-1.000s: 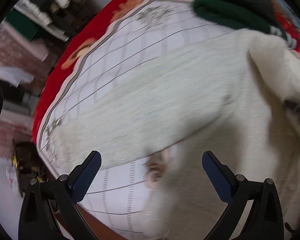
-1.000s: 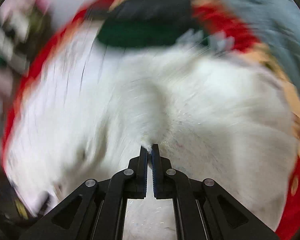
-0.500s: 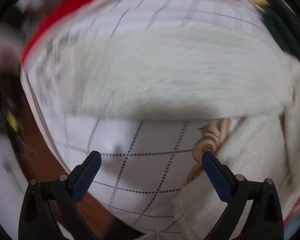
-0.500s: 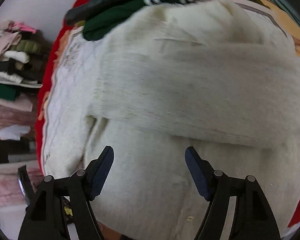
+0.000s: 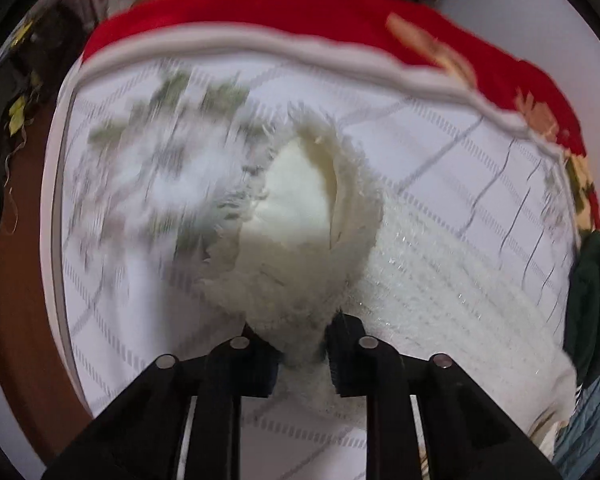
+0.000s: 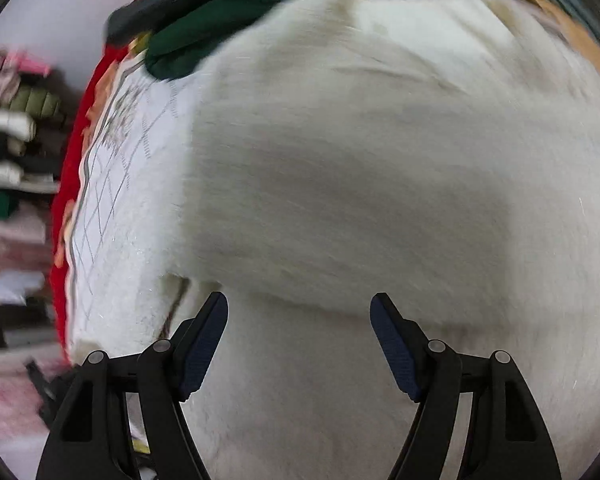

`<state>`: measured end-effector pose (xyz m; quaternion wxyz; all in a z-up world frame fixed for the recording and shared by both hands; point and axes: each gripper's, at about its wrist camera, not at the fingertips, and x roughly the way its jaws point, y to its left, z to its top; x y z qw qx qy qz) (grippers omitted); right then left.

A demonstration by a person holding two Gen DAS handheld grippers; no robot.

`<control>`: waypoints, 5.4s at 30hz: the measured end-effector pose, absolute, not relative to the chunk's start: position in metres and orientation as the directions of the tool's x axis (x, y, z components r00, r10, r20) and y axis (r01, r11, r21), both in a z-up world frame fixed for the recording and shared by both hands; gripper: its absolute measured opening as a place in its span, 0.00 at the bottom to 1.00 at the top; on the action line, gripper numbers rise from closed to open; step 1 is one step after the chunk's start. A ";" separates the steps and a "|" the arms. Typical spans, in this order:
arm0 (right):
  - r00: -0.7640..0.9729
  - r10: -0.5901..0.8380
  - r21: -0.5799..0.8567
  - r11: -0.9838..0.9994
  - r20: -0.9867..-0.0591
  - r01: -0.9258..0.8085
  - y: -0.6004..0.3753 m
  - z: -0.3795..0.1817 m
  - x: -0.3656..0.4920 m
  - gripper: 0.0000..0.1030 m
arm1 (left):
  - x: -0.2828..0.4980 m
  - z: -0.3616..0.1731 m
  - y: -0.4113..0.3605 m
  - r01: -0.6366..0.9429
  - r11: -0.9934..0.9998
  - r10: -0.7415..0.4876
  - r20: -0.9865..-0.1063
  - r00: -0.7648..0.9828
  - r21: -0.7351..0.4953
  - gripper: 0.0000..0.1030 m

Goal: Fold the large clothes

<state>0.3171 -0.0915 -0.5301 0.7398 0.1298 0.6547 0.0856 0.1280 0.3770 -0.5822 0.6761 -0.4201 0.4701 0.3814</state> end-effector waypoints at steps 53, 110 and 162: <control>0.085 -0.096 -0.095 0.995 -0.992 0.013 -0.137 -0.536 0.315 0.66 | 0.244 -0.420 0.263 -0.571 0.813 0.436 -0.766 0.472 0.111 0.10; 0.116 0.519 0.528 0.791 -0.847 0.311 -0.419 -0.540 0.308 0.06 | 0.215 -0.514 -0.002 -0.250 0.951 0.229 -0.960 0.164 0.184 0.89; -0.047 0.332 0.302 0.900 -0.942 0.314 -0.279 -0.527 0.482 0.57 | 0.423 -0.531 -0.025 -0.115 0.912 0.407 -0.827 0.387 0.394 0.92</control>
